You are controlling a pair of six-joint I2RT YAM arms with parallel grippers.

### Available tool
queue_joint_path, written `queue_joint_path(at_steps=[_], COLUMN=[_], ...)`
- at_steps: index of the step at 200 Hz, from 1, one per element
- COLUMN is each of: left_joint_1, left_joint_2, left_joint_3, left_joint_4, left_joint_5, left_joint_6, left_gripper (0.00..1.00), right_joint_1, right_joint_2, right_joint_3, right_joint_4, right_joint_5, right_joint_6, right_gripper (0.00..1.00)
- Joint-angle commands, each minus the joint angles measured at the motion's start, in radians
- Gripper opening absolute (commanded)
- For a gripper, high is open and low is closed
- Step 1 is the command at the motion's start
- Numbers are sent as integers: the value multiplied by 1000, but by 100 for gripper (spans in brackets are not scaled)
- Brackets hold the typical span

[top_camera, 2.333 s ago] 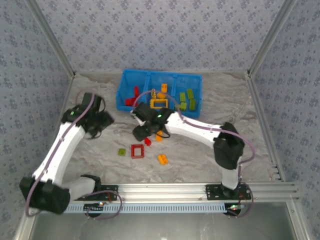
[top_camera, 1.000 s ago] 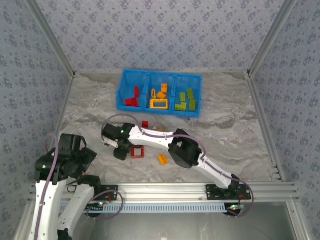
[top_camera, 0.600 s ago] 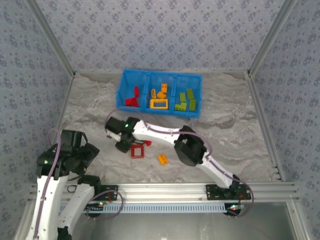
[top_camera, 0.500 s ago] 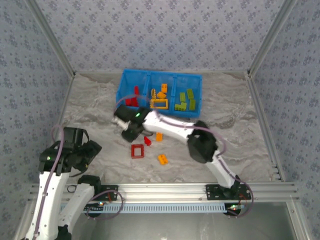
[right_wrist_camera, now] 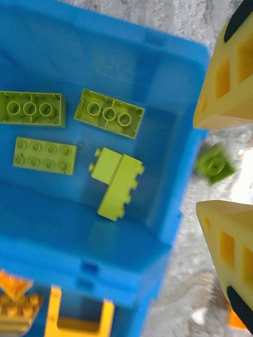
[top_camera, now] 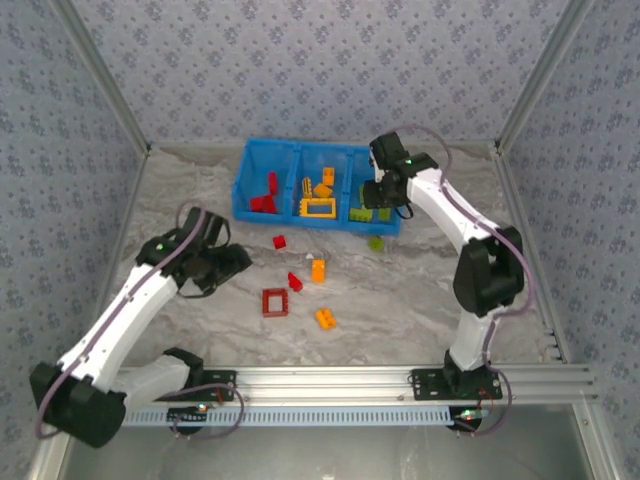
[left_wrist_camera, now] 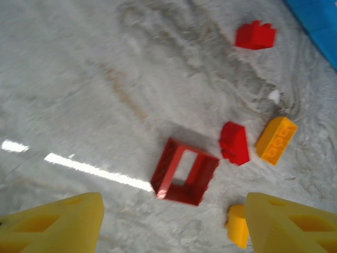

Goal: Sort the legos into containers by color

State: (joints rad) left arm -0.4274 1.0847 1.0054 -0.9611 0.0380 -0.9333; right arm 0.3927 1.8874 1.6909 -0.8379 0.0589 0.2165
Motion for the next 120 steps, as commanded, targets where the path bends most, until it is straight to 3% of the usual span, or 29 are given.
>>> queue_joint_path(at_steps=[1,22,46,77,95,120], left_joint_1=[-13,-10,-10,-9,-9,-10], left_joint_2=[47,78,95,116,138,165], left_joint_3=[73,98,107,99,100,116], left_joint_4=[44,41,49,79,85,76], left_joint_5=[-48,-53,-39,-7,10,22], left_joint_6=[40,42,45,46,61,79], left_gripper=[72,73,73,74,74,74], right_joint_1=[7,36,99,51,39,-21], right_joint_2=[114,80,-150,-411,-416,-389], right_joint_3=[143,120,-160,-609,-693,-742], right_joint_4=[-73,-116,-74,112,83,161], right_joint_5=[11,101,229,87,117,44], right_joint_6=[37,77,212,351,353,384], right_gripper=[42,47,71,86,91,88])
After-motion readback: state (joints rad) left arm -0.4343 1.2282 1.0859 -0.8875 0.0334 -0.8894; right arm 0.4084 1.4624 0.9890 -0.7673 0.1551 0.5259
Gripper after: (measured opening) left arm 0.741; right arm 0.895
